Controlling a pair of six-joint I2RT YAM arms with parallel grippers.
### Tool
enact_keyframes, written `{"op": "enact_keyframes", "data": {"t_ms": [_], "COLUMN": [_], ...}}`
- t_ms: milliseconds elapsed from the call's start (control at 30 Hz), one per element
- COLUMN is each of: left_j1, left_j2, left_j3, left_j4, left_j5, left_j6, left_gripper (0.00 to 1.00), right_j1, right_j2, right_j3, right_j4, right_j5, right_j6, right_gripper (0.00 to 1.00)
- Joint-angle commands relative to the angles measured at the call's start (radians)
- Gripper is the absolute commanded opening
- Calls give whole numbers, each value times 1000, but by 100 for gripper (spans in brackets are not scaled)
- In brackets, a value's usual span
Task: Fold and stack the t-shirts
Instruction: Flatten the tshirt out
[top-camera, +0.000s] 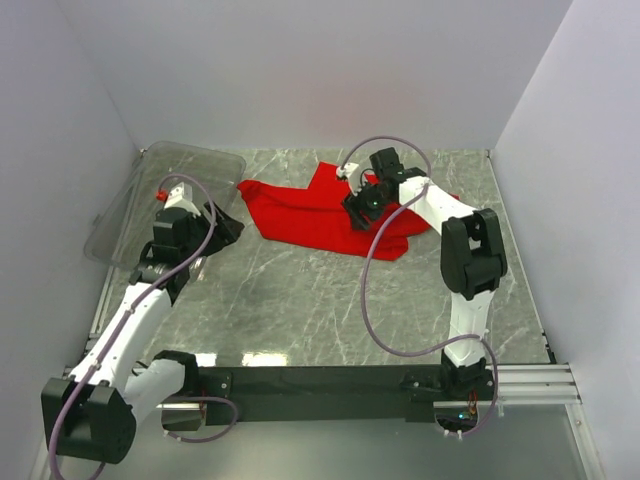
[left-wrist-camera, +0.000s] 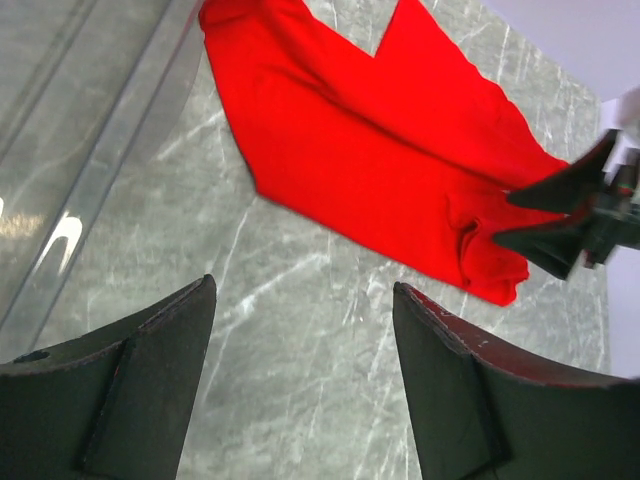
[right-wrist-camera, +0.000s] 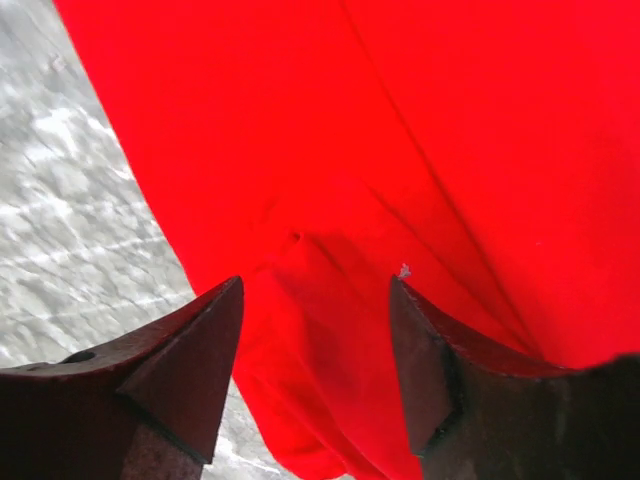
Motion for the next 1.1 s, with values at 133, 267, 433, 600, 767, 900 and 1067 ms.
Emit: {"op": "enact_keyframes", "data": {"t_ms": [133, 267, 433, 600, 767, 900, 1067], "left_j1": [1, 1, -14, -51, -124, -204, -275], "left_j2": [-60, -45, 20, 90, 179, 317, 495], "left_j3": [-56, -78, -105, -119, -92, -29, 77], "left_j4": [11, 51, 103, 165, 215, 249, 243], "left_j5": [49, 94, 152, 163, 149, 155, 174], "left_j6": [-49, -70, -100, -129, -135, -113, -63], "left_gripper": [77, 77, 77, 77, 77, 77, 76], "right_j1": [28, 36, 42, 10, -135, -321, -470], "right_j2": [2, 41, 70, -39, -280, -514, -764], "right_j3": [9, 28, 52, -3, -182, -406, -645], "right_j4": [-49, -37, -35, -54, 12, 71, 144], "right_j5": [97, 146, 140, 42, -117, -144, -64], "right_j6": [-38, -12, 14, 29, 189, 301, 423], "right_gripper": [65, 61, 40, 0, 0, 0, 0]}}
